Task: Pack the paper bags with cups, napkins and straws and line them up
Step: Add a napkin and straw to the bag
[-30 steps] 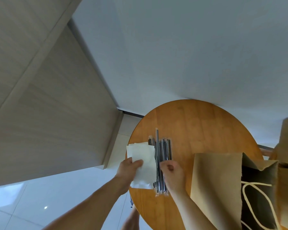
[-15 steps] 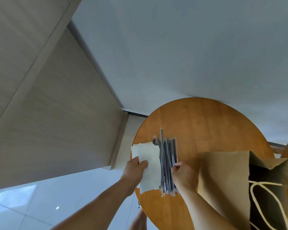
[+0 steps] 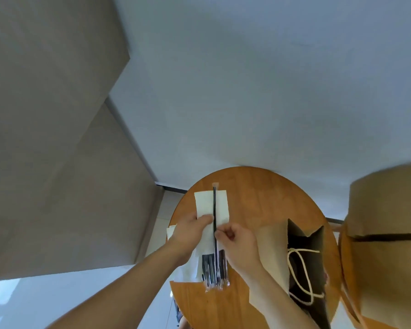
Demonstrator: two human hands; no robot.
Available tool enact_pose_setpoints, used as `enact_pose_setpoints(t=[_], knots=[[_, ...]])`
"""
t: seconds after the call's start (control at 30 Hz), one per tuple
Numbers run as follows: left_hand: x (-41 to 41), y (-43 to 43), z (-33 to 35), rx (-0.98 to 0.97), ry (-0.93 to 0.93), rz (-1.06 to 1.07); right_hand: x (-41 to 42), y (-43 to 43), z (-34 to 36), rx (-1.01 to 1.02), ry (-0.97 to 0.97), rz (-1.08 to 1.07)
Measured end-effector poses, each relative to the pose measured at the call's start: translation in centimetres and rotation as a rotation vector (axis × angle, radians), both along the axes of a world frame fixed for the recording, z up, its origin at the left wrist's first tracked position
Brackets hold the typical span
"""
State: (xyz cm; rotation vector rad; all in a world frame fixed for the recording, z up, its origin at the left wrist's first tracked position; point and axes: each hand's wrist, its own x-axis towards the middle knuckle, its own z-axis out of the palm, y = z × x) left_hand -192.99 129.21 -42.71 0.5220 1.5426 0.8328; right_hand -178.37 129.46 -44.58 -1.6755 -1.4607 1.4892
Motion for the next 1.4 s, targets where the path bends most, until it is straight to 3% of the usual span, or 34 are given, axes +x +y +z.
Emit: enact_pose_setpoints(t=[0.13, 0.3, 0.5, 0.9, 0.97, 1.03, 1.1, 1.17, 1.23, 1.3, 1.4], knots=[[1.1, 0.5, 3.0, 0.096, 0.016, -0.015, 1.2, 0.5, 3.5, 0.112, -0.004, 0.055], [2.6, 1.8, 7.8, 0.247, 0.003, -0.061, 2.9, 1.3, 8.3, 0.282, -0.068, -0.105], [5.5, 3.1, 13.4, 0.361, -0.132, -0.275, 7.8, 2.9, 13.9, 0.260, 0.141, -0.054], [10.7, 3.0, 16.6, 0.480, -0.082, -0.431, 14.1, 2.6, 16.2, 0.342, 0.026, -0.040], [10.7, 3.2, 15.8, 0.509, 0.024, -0.408, 14.9, 3.1, 16.6, 0.389, 0.012, -0.152], [10.1, 3.1, 14.1, 0.471, 0.306, -0.475, 15.9, 4.0, 17.1, 0.423, 0.031, -0.335], [9.5, 2.3, 11.2, 0.324, 0.560, -0.780, 16.4, 5.0, 17.1, 0.454, 0.058, -0.477], [9.7, 0.8, 8.2, 0.091, 0.606, -1.169, 16.0, 5.7, 16.0, 0.452, 0.060, -0.546], [11.1, -1.0, 6.1, -0.066, 0.564, -1.347, 14.8, 5.9, 14.0, 0.414, -0.012, -0.538], [12.9, -2.5, 4.8, -0.090, 0.566, -1.275, 13.4, 5.6, 11.5, 0.358, -0.102, -0.491], [14.6, -4.0, 4.1, 0.047, 0.679, -1.091, 12.1, 4.6, 8.3, 0.313, -0.217, -0.383]])
